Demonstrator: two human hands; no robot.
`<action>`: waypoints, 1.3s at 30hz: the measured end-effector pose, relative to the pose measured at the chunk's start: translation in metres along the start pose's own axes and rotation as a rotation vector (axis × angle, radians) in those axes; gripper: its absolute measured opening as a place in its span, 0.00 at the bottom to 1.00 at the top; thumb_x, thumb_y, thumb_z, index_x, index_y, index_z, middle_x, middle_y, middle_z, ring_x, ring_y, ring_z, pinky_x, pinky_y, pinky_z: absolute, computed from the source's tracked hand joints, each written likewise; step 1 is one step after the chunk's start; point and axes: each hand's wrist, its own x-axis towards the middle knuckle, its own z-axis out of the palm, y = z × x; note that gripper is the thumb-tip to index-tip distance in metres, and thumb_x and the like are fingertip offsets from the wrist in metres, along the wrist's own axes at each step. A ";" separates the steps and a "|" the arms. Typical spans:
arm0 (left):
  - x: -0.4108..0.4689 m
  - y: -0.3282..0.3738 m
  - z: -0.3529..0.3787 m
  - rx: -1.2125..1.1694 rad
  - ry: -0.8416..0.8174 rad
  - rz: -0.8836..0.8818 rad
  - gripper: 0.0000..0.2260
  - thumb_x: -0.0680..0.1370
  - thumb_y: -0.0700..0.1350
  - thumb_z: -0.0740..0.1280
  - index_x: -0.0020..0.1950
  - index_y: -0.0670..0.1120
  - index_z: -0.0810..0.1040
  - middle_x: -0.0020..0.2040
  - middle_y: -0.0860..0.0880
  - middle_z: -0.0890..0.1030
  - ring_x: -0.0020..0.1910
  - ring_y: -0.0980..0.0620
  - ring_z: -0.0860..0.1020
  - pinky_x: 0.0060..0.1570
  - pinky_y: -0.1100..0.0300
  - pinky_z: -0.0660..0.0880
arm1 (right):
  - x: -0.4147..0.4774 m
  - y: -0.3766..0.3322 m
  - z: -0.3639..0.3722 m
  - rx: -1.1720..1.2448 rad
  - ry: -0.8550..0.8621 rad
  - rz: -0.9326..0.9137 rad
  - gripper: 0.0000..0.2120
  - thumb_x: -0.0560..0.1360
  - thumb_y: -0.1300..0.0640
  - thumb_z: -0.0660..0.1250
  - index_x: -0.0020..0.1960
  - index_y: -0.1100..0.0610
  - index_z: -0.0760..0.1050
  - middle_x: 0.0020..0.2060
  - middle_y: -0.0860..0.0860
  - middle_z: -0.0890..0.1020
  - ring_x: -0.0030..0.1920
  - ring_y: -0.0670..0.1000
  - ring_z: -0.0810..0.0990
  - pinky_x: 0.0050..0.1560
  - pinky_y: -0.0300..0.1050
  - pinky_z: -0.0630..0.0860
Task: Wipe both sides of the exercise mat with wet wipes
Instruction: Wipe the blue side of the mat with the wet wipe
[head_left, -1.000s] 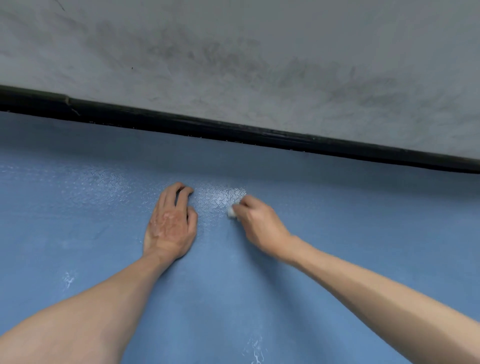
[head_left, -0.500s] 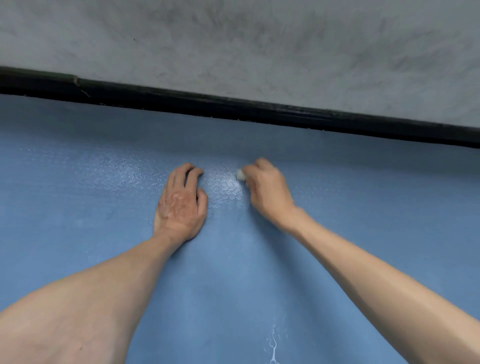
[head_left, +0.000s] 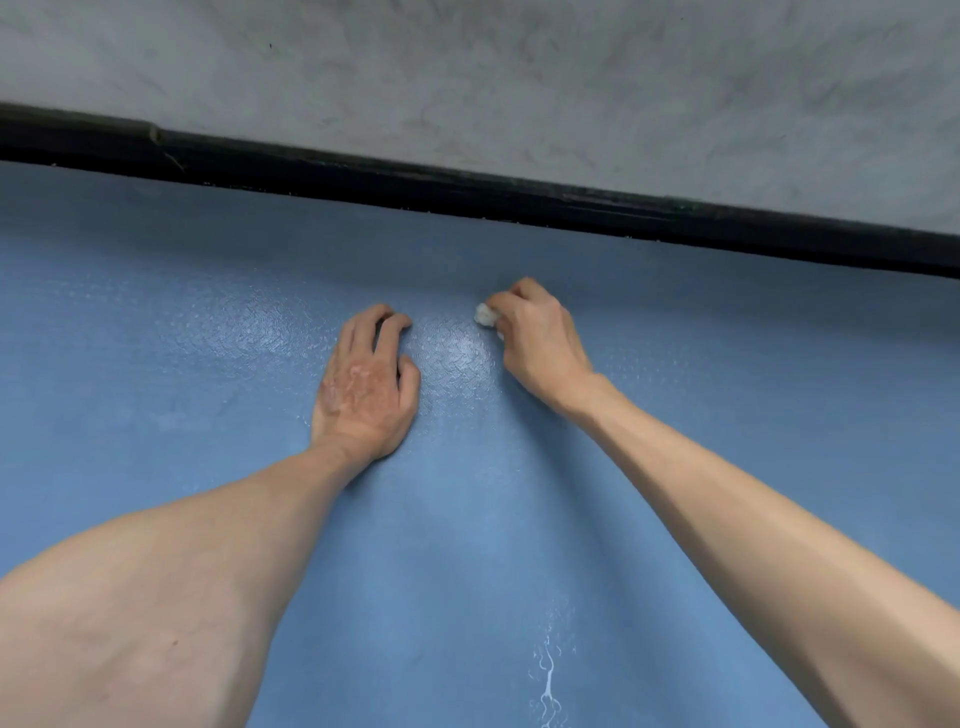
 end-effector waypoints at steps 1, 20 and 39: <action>0.000 0.000 0.000 -0.002 0.001 0.001 0.15 0.77 0.41 0.62 0.64 0.41 0.73 0.64 0.44 0.71 0.62 0.45 0.68 0.62 0.52 0.69 | -0.007 -0.003 0.001 0.008 0.013 0.007 0.05 0.76 0.67 0.64 0.46 0.63 0.78 0.41 0.53 0.73 0.41 0.57 0.77 0.40 0.42 0.70; 0.000 0.001 0.000 0.012 0.010 0.001 0.15 0.78 0.41 0.60 0.64 0.42 0.72 0.65 0.44 0.70 0.65 0.45 0.67 0.62 0.51 0.69 | -0.064 -0.027 0.007 0.089 0.009 0.059 0.08 0.73 0.65 0.61 0.43 0.61 0.79 0.40 0.55 0.75 0.38 0.57 0.76 0.36 0.42 0.69; -0.001 0.000 0.001 0.000 0.025 0.022 0.15 0.77 0.41 0.60 0.64 0.42 0.72 0.65 0.44 0.71 0.64 0.45 0.67 0.61 0.54 0.68 | -0.087 -0.030 0.004 0.097 0.012 0.121 0.10 0.74 0.61 0.59 0.44 0.59 0.80 0.39 0.55 0.74 0.37 0.58 0.75 0.36 0.44 0.70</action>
